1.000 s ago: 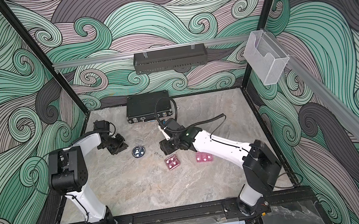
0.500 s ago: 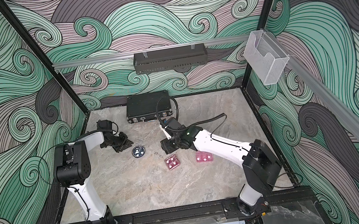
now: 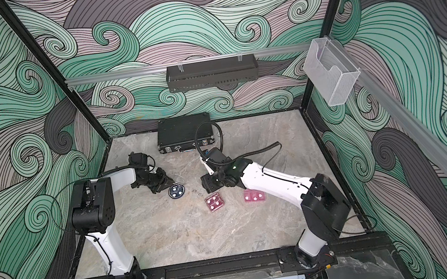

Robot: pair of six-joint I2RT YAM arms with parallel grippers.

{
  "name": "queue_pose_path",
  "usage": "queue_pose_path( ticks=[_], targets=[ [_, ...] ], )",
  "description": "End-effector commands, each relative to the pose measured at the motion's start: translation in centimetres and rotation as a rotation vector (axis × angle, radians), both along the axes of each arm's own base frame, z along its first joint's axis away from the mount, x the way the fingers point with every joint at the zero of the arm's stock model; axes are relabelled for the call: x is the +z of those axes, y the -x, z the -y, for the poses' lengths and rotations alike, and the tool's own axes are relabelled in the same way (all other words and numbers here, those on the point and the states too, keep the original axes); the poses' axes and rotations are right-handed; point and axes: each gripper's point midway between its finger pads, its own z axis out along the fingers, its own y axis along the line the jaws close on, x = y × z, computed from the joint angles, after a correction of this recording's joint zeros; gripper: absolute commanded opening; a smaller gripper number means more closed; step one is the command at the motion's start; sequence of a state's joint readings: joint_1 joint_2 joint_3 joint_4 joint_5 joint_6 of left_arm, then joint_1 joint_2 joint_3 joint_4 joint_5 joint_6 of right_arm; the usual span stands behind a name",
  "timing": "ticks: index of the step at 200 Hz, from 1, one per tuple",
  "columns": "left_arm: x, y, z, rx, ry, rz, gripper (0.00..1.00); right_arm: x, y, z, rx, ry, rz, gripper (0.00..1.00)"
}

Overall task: Close pillboxes
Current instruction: Move the pillbox to the center of the board.

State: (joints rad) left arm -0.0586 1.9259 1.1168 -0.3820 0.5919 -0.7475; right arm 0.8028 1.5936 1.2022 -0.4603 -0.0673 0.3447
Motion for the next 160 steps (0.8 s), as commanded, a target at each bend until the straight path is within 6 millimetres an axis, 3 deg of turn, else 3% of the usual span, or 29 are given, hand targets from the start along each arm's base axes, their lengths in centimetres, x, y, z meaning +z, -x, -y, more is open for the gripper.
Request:
queue_pose_path(
  ticks=[1,73,115,160],
  targets=[
    [-0.6,2.1,0.9,-0.012,-0.015,-0.049,0.18,-0.1,0.2,0.2,-0.009,-0.013,-0.010,0.62],
    [-0.5,4.7,4.9,-0.122,-0.026,-0.040,0.18,-0.6,1.1,1.2,-0.027,-0.017,-0.020,0.62],
    [-0.1,5.5,5.6,-0.148,-0.045,-0.020,0.19,-0.5,1.5,1.4,-0.028,-0.015,-0.028,0.62],
    [0.8,6.0,5.0,-0.148,-0.073,0.006,0.23,-0.2,1.2,1.3,-0.022,-0.004,-0.025,0.62]
  ],
)
